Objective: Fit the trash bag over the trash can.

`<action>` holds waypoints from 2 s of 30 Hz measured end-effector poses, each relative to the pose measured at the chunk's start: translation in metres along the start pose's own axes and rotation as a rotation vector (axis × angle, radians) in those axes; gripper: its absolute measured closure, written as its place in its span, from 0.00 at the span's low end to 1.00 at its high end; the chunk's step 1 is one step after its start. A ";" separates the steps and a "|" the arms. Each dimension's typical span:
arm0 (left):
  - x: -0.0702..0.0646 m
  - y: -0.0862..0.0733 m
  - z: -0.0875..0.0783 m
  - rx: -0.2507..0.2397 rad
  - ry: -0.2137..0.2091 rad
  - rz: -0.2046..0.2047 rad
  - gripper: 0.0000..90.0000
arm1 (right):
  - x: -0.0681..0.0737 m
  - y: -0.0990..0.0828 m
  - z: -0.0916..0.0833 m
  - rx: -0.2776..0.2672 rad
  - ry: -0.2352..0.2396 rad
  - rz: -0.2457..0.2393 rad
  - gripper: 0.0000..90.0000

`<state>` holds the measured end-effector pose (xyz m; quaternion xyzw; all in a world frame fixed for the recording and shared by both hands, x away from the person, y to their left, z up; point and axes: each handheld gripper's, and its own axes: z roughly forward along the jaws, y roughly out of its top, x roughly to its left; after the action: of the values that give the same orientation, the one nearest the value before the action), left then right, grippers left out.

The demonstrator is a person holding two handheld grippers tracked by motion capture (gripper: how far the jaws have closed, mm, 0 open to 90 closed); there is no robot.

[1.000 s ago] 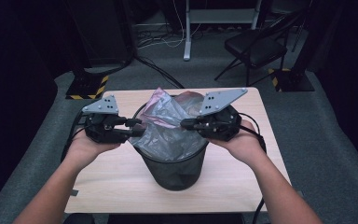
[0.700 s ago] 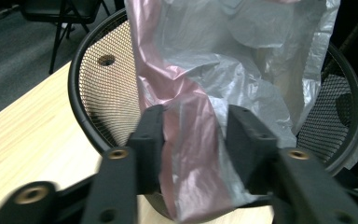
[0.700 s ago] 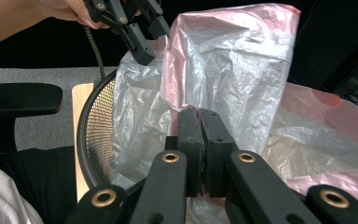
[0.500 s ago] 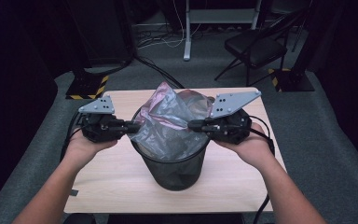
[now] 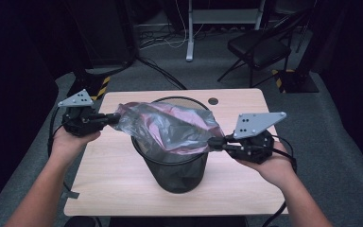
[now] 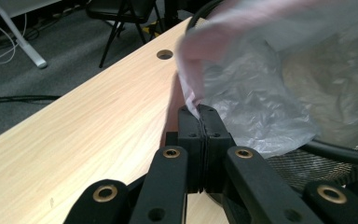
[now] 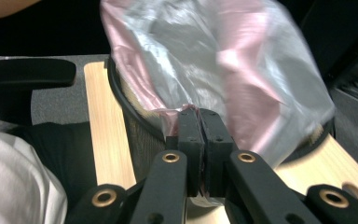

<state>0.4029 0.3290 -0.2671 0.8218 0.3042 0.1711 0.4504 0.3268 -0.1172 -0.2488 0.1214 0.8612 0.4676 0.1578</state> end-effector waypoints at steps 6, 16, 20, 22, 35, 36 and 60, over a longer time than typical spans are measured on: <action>0.007 -0.006 0.000 0.013 0.030 -0.003 0.99 | -0.002 -0.023 -0.019 0.042 -0.037 0.034 0.98; 0.003 -0.004 -0.001 -0.004 -0.013 -0.007 0.95 | -0.010 -0.037 -0.024 0.057 -0.047 0.085 0.97; 0.000 0.001 -0.011 -0.060 -0.054 -0.068 0.66 | -0.008 -0.031 -0.024 0.031 -0.022 0.086 0.89; -0.005 0.005 -0.016 -0.071 -0.056 -0.064 0.53 | -0.007 -0.027 -0.022 0.022 -0.024 0.088 0.81; -0.024 0.016 -0.035 -0.049 -0.072 0.006 0.43 | 0.000 -0.013 -0.021 0.013 0.014 0.065 0.73; -0.023 0.016 -0.037 -0.051 -0.077 0.003 0.43 | 0.000 -0.015 -0.021 0.017 0.014 0.066 0.73; -0.052 0.037 0.007 0.014 -0.118 0.071 0.39 | 0.012 0.000 -0.009 -0.026 0.083 0.038 0.59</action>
<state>0.3805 0.2756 -0.2401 0.8439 0.2489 0.1360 0.4554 0.3125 -0.1199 -0.2458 0.1161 0.8583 0.4864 0.1149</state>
